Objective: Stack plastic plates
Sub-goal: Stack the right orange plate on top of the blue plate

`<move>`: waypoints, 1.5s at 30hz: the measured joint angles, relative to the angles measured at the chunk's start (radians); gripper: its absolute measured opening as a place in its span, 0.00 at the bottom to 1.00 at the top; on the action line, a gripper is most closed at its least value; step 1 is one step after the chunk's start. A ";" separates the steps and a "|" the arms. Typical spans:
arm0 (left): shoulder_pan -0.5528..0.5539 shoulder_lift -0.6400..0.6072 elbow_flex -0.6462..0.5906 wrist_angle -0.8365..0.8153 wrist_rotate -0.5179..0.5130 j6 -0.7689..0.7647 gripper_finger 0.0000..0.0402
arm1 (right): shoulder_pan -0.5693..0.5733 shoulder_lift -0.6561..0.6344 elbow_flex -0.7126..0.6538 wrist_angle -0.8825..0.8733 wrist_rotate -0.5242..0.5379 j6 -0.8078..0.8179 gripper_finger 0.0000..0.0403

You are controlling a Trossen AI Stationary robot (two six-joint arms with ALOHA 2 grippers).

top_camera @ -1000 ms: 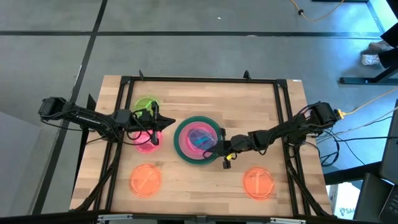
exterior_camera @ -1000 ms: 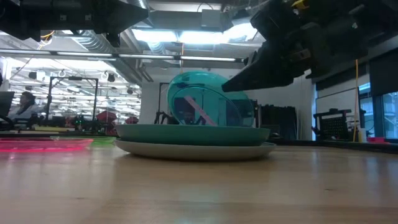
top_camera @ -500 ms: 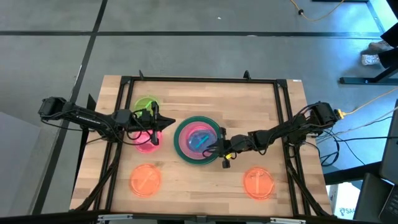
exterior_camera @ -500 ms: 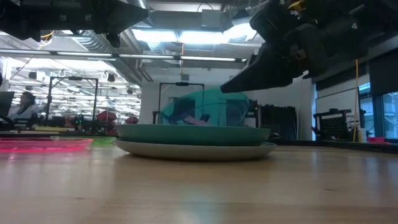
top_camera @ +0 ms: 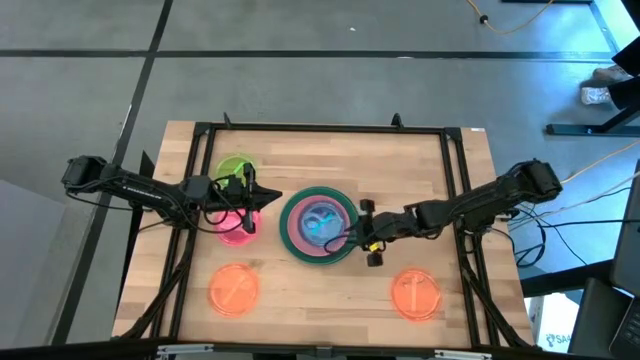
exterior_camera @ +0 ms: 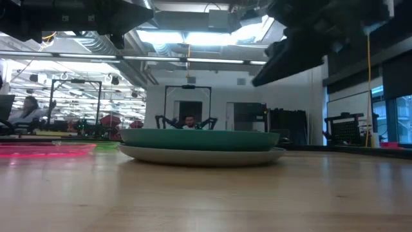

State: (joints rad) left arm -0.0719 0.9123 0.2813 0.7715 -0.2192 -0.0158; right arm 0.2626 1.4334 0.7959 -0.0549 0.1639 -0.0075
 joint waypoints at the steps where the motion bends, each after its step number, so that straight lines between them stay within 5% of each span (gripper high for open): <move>1: 0.000 0.000 0.000 0.000 0.000 0.000 0.00 | 0.000 -0.014 0.021 -0.071 -0.005 0.033 0.35; 7: 0.000 0.000 0.000 0.000 0.000 0.000 0.00 | 0.045 -0.061 0.059 -0.386 -0.115 0.219 0.35; 16: 0.000 0.000 0.000 0.000 0.000 0.000 0.00 | 0.222 -0.061 0.059 -0.631 -0.124 0.483 0.35; 25: 0.000 0.000 0.000 0.000 0.000 -0.001 0.00 | 0.346 -0.060 0.028 -0.635 -0.133 0.670 0.35; 45: 0.000 0.000 0.000 0.000 0.000 -0.001 0.00 | 0.353 -0.232 -0.330 -0.369 -0.185 0.824 0.35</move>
State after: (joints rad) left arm -0.0719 0.9119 0.2813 0.7715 -0.2192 -0.0170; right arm 0.6155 1.2015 0.4661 -0.4243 -0.0207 0.8166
